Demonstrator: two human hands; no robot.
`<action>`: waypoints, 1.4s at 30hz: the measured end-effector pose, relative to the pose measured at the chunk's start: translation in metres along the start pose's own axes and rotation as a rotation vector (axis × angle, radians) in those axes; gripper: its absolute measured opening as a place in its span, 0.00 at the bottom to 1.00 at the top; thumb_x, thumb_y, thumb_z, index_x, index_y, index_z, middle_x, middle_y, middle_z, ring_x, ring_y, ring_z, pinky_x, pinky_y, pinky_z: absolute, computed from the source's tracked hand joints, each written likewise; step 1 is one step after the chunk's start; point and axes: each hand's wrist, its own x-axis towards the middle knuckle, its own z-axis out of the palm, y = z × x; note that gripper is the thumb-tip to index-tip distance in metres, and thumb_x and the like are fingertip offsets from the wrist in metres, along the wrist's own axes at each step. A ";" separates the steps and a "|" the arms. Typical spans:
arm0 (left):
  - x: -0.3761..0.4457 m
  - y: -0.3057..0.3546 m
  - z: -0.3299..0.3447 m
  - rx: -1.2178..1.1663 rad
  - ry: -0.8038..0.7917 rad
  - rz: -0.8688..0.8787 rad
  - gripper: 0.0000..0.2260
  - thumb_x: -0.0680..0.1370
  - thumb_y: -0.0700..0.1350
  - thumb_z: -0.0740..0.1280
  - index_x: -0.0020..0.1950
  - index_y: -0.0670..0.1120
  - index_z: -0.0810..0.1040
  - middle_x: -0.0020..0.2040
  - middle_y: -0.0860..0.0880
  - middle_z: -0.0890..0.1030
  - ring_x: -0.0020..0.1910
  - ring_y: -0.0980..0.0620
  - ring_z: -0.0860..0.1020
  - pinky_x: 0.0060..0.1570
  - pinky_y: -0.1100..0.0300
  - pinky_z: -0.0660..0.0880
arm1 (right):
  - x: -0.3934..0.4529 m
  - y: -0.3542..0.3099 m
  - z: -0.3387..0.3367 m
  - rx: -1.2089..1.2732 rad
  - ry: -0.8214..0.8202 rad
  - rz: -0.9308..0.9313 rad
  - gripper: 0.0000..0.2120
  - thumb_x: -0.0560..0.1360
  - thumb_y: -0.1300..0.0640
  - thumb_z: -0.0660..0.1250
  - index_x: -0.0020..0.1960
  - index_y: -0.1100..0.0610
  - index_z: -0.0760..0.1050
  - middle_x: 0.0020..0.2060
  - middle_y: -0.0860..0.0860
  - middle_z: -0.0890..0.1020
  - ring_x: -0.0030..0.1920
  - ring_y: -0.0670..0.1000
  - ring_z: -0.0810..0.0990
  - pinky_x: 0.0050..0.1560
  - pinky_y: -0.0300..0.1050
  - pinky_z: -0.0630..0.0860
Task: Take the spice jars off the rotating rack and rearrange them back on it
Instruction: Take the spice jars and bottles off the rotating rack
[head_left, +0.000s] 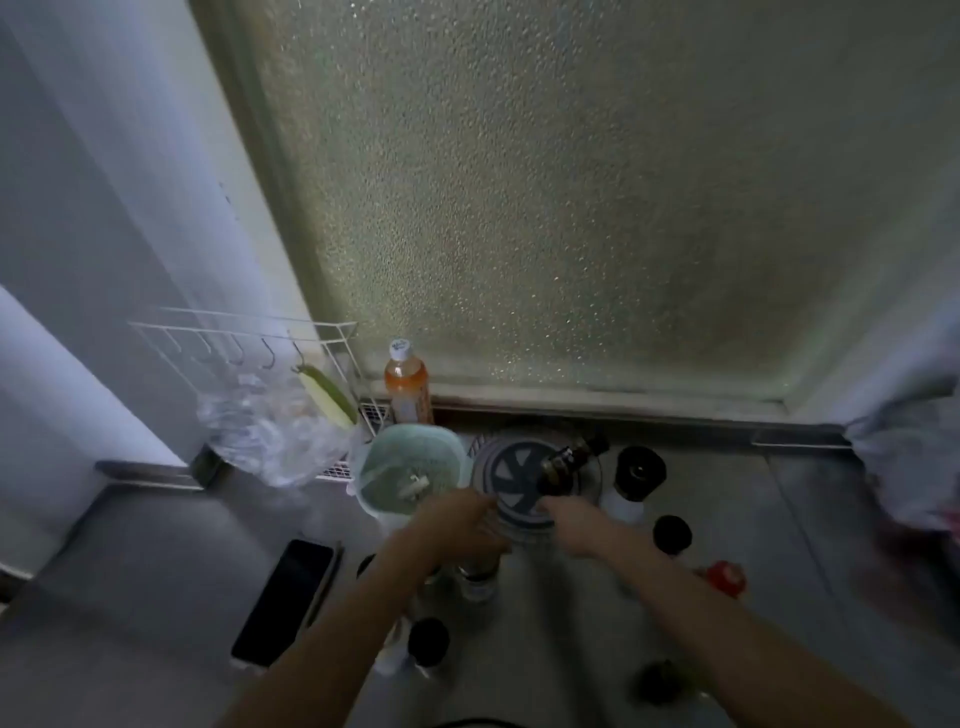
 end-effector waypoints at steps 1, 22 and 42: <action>0.002 -0.004 0.006 0.033 -0.024 0.021 0.23 0.72 0.57 0.69 0.62 0.48 0.72 0.61 0.43 0.76 0.59 0.43 0.74 0.56 0.53 0.71 | -0.001 0.001 0.006 -0.017 0.001 0.019 0.23 0.77 0.67 0.56 0.71 0.59 0.62 0.67 0.61 0.72 0.63 0.60 0.74 0.60 0.51 0.73; -0.015 -0.017 0.020 0.035 0.169 0.083 0.20 0.66 0.55 0.71 0.55 0.48 0.76 0.49 0.47 0.79 0.47 0.47 0.77 0.46 0.57 0.72 | -0.025 0.026 0.062 0.025 0.083 -0.057 0.07 0.76 0.60 0.62 0.51 0.62 0.74 0.49 0.57 0.76 0.55 0.57 0.75 0.53 0.46 0.70; 0.015 0.001 0.014 0.052 0.070 0.070 0.25 0.68 0.51 0.71 0.63 0.49 0.72 0.56 0.46 0.77 0.56 0.46 0.71 0.55 0.50 0.73 | -0.062 0.013 0.112 0.191 0.069 -0.121 0.08 0.74 0.58 0.66 0.48 0.63 0.76 0.37 0.49 0.74 0.54 0.57 0.76 0.49 0.45 0.68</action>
